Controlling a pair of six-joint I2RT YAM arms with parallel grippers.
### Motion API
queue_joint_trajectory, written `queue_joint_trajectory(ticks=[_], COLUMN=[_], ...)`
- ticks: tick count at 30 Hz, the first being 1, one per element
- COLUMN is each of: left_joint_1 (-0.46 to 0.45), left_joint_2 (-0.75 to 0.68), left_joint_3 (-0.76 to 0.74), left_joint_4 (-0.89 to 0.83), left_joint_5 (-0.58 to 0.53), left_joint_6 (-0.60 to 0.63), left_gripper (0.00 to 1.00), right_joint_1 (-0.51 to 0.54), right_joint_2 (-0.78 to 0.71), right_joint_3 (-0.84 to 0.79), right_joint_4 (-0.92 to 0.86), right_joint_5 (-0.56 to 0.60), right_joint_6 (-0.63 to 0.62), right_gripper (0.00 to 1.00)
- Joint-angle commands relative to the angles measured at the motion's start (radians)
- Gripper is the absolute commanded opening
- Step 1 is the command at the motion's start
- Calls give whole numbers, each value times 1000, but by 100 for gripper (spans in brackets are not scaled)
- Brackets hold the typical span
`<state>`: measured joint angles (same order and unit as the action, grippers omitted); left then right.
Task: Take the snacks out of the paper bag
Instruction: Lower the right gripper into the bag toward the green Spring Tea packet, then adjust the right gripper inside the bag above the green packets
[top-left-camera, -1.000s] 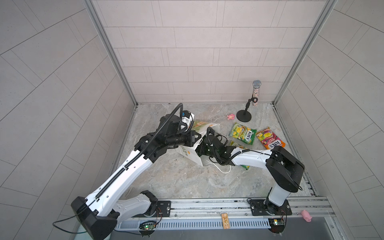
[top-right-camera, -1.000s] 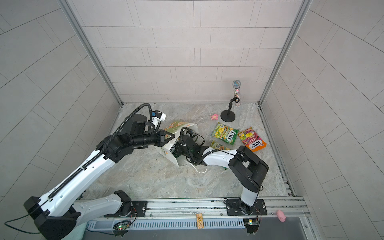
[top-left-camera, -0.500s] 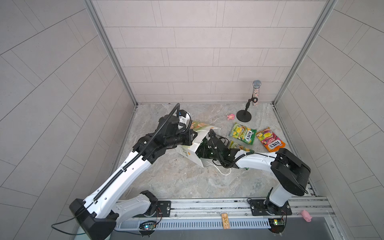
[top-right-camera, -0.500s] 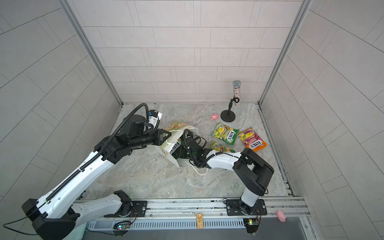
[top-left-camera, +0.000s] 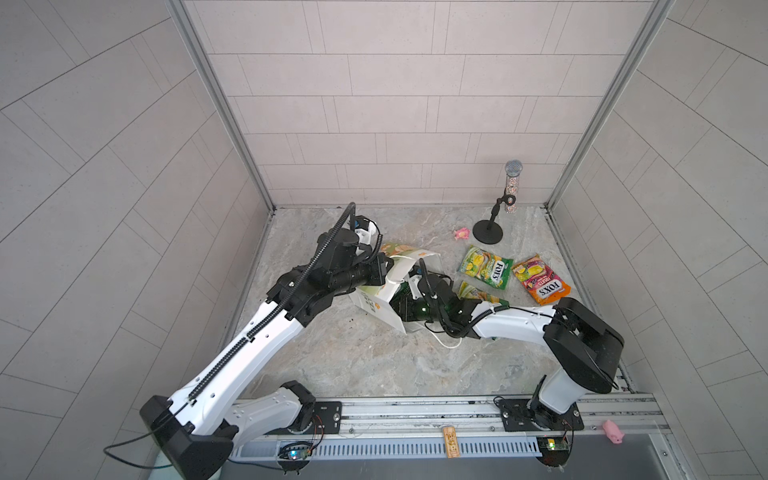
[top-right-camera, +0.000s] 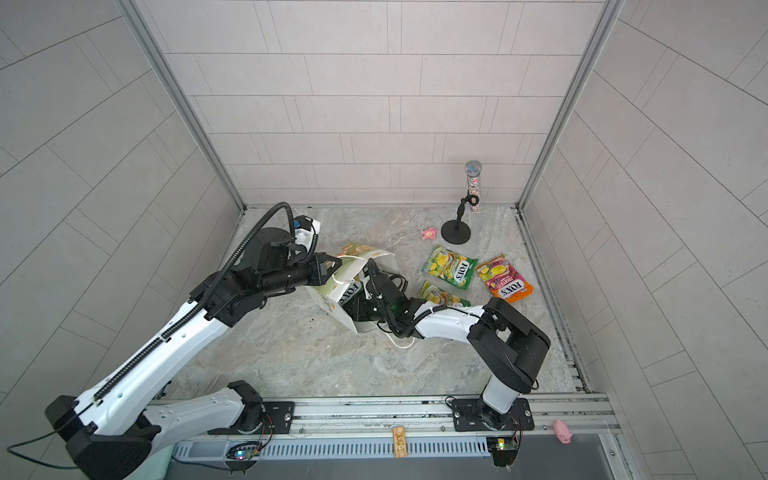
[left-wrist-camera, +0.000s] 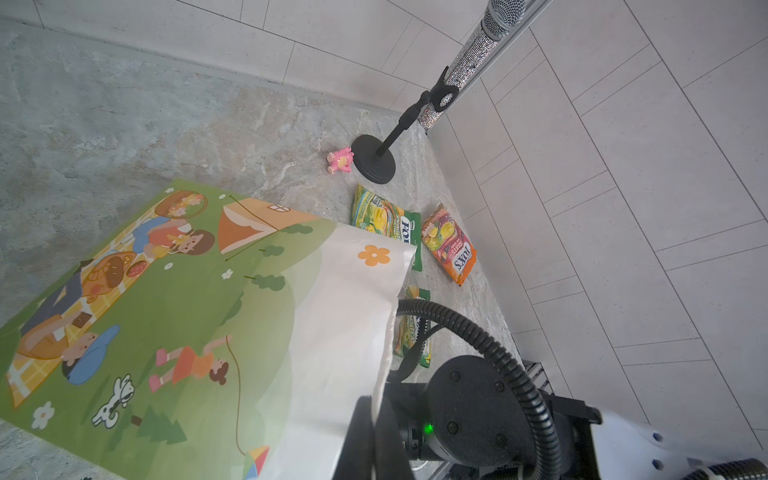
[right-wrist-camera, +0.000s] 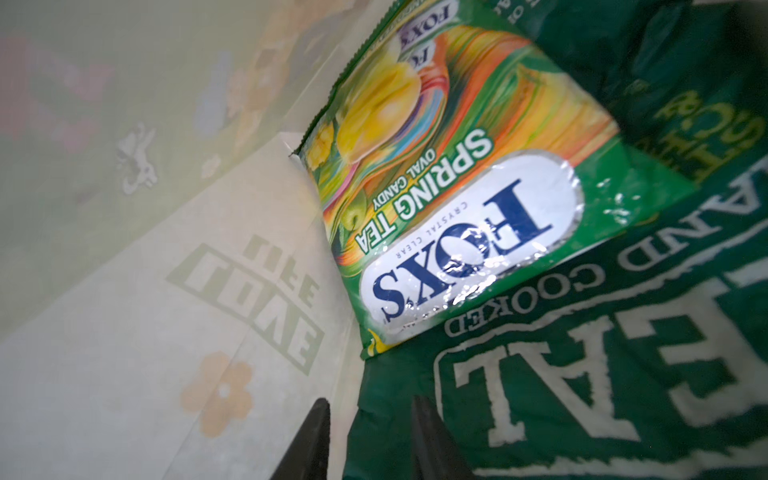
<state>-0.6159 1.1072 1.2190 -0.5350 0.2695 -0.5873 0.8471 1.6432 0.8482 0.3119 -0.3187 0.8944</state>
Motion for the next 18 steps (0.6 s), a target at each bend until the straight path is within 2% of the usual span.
queue_joint_trajectory(ticks=[1,5,10,18], left_joint_1=[-2,-2,-1,-1], left_joint_2=[0,-17,-21,-15], left_joint_3=[32,34,44,39], left_joint_4=[27,15,13,15], left_joint_5=[-7,-34,-53,55], left_joint_6=[-11,-11,-13,29], left_gripper=[0,0,0,0], right_joint_1=[0,-3,-3,-3], right_joint_2=[-21,-13,-13,-12], right_joint_3=[-15,-46,-45,2], right_joint_4=[22,104,98,-29], right_joint_5=[-4,-5,-46,140], right_joint_6=[9,41,15,71], right_gripper=[35,34,34,33])
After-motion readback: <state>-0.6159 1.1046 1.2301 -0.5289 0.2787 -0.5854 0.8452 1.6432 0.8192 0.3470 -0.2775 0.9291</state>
